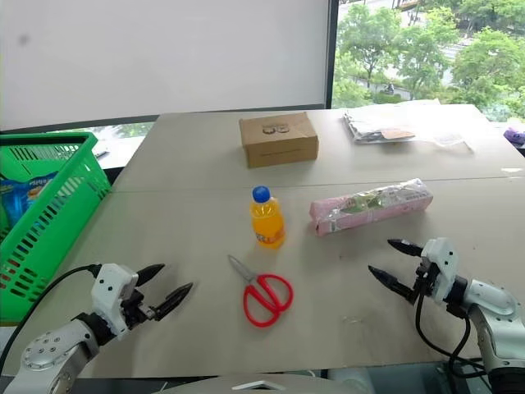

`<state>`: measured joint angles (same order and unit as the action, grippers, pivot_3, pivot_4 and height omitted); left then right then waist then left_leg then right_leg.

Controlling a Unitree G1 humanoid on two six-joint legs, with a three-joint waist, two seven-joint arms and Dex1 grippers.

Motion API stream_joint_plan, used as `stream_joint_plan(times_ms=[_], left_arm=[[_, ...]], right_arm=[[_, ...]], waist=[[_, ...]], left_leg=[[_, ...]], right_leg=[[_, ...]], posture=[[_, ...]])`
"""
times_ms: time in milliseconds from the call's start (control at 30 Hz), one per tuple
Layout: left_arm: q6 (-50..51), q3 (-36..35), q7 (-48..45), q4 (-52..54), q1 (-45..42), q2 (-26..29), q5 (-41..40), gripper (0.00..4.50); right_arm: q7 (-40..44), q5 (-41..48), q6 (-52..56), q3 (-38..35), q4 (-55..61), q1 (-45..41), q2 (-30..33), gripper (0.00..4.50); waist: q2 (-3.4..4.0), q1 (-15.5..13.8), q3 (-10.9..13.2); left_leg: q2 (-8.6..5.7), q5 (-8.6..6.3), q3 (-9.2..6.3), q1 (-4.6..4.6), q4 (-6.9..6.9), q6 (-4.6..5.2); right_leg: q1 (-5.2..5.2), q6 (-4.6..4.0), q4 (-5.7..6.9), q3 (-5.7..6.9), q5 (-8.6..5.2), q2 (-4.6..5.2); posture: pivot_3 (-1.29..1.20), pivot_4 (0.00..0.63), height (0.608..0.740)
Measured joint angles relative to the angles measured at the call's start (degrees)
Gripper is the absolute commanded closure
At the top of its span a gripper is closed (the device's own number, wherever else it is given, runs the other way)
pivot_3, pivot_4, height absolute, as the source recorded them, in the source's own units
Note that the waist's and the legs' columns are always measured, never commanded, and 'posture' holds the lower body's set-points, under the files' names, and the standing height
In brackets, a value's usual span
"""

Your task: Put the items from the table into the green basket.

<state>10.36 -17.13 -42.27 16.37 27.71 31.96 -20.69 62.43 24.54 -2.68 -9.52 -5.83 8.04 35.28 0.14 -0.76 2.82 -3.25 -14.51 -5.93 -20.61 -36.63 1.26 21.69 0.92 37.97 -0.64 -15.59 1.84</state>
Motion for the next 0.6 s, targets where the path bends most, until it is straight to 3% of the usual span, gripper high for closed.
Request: stream_joint_plan(times_ms=[600], left_arm=[[0.08,-0.08,-0.95,0.0,0.12,-0.39,-0.87,0.05]], right_arm=[[2.25,-0.01,0.24,0.55,-1.23,0.08,-0.17,0.0]], waist=[[0.03,-0.03,0.18]], left_leg=[[0.03,-0.01,0.03,0.0,0.0,0.01]], right_leg=[[0.01,0.0,0.0,-0.04,0.0,-0.01]], posture=[[-0.02,0.03,0.74]])
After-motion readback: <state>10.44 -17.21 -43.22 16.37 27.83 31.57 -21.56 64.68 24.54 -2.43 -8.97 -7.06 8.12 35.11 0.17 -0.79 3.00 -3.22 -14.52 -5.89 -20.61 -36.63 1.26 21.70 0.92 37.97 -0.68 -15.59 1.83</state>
